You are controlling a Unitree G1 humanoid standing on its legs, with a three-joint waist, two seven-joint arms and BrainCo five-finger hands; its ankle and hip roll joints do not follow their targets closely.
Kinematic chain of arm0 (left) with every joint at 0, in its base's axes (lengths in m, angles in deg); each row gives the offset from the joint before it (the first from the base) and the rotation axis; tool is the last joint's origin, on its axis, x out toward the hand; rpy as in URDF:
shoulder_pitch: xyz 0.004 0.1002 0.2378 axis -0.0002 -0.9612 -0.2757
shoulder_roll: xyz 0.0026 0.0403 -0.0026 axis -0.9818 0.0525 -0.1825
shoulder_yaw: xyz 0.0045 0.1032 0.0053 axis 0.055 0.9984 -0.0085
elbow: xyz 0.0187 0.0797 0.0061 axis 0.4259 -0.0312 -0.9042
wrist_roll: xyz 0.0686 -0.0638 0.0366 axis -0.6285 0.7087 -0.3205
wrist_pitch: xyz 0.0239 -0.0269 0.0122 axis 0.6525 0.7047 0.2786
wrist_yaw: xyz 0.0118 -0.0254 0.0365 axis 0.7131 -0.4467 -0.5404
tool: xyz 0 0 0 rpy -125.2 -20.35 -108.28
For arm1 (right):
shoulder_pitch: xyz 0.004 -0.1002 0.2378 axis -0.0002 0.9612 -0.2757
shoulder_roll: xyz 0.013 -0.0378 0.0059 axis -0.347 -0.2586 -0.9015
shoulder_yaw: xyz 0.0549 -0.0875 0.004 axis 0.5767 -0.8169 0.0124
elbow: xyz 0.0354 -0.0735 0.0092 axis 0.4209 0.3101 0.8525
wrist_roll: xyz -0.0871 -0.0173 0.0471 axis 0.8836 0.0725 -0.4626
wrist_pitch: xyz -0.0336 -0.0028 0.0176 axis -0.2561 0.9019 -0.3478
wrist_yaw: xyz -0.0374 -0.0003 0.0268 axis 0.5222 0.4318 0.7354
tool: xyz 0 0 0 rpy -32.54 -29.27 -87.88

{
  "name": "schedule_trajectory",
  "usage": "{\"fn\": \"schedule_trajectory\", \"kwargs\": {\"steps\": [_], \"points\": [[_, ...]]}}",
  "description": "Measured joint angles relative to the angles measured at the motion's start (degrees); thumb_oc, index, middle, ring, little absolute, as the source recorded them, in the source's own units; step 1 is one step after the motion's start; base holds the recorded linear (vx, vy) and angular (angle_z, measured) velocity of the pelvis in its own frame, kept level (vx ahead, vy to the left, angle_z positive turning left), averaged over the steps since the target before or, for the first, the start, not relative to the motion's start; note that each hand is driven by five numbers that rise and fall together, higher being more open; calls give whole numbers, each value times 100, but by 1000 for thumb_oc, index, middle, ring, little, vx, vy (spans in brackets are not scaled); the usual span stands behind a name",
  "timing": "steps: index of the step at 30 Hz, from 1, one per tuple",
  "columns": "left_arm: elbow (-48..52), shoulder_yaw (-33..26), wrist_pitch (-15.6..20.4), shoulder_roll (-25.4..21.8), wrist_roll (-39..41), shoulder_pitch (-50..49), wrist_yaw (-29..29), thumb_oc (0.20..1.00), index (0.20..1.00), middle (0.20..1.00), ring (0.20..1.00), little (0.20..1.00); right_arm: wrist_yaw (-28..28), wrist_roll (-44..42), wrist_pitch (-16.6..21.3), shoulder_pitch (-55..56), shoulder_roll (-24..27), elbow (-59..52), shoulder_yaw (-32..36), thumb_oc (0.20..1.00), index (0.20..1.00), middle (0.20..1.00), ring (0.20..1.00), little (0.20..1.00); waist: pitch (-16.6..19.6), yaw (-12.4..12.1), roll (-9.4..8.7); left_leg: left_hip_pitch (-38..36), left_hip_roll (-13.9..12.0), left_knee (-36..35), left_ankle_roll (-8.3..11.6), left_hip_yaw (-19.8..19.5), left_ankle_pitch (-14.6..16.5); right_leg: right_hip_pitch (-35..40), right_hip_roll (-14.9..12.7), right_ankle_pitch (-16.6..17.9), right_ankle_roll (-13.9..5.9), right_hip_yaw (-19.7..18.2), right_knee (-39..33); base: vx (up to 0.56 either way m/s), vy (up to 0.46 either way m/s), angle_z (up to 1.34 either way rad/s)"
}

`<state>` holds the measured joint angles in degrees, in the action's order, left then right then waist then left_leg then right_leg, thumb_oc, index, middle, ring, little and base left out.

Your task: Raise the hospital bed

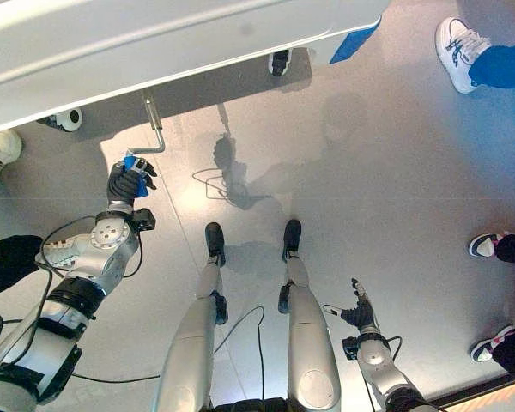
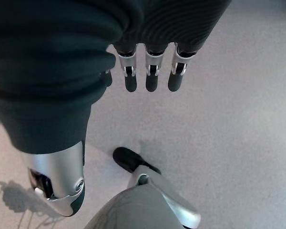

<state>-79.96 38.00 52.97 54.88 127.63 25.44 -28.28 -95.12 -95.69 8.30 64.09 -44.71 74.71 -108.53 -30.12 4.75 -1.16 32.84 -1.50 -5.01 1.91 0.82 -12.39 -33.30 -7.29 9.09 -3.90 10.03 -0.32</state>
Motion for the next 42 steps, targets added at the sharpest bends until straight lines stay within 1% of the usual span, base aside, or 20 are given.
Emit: {"fn": "schedule_trajectory", "kwargs": {"steps": [4,9,13,14,19,21,26,30,35,36,42], "points": [[-55,0,19,-29,-7,38,-5,200,200,200,200,200,0,-1,0,0,11,0,2,1000,1000,1000,1000,1000,0,-36,0,93,2,0,1,-49,1,-61,0,-19,-4,12,-1,0,17,5],[-790,20,26,-52,-104,464,-11,200,200,200,200,200,-1,-5,2,-4,20,-11,-2,1000,1000,1000,1000,1000,2,-77,-3,375,-1,2,16,-127,-42,-278,9,-26,-7,69,-2,4,9,8],[-1317,31,11,-30,-154,759,-78,200,200,200,200,200,-7,-8,4,-6,25,-32,-47,1000,1000,1000,1000,1000,5,-53,-8,546,9,1,13,-163,-48,-417,6,-30,-12,91,-16,16,16,5],[-1584,31,2,-22,-233,925,-88,200,200,200,200,200,-10,-12,14,-12,25,-93,-89,1000,1000,1000,1000,1000,5,-30,-9,650,10,2,11,-164,-53,-517,7,-28,-12,94,-19,0,0,0],[-2185,28,-38,-29,-346,1227,-82,200,200,200,200,200,-25,-30,25,-54,34,-292,-131,1000,1000,1000,1000,1000,6,141,-12,864,8,3,2,-115,-69,-705,7,-26,-12,125,-24,19,12,2],[-2453,31,-138,-32,-496,1436,-74,200,200,200,200,200,-36,-30,65,-65,37,-492,-205,1000,1000,1000,1000,1000,6,219,-13,987,3,3,-5,-80,-74,-846,8,-25,-12,120,-23,9,4,-3],[-2736,37,-271,-35,-741,1667,-1,200,200,200,200,200,-107,-29,149,-73,64,-668,-328,1000,1000,1000,1000,1000,14,246,-29,1096,-12,3,-8,64,-73,-1047,18,-17,-6,-21,27,9,2,-9],[-2860,31,-308,-46,-789,1767,83,200,200,200,200,200,-124,-29,177,-81,70,-714,-357,1000,1000,1000,1000,1000,18,346,-41,1106,-26,3,-7,119,-72,-1099,33,-13,0,-92,58,-1,-23,-5],[-3019,27,-391,-63,-793,1800,207,200,200,200,200,200,-128,-28,185,-89,84,-804,-365,1000,1000,1000,1000,1000,30,441,-66,1141,-41,2,-16,347,-66,-1261,71,56,0,-295,65,-15,-32,-16],[-3081,21,-397,-70,-795,1813,242,200,200,200,200,200,-128,-28,186,-89,87,-894,-380,1000,1000,1000,1000,1000,38,467,-113,1153,-53,2,-16,420,-66,-1320,85,75,8,-363,76,-18,-49,-19],[-3439,7,-563,-188,-800,1805,348,200,200,200,200,200,-136,-21,271,-99,107,-1008,-475,1000,1000,1000,1000,1000,36,722,-191,1177,-88,2,-17,700,-58,-1529,135,147,23,-632,137,-15,-34,-18]]}}
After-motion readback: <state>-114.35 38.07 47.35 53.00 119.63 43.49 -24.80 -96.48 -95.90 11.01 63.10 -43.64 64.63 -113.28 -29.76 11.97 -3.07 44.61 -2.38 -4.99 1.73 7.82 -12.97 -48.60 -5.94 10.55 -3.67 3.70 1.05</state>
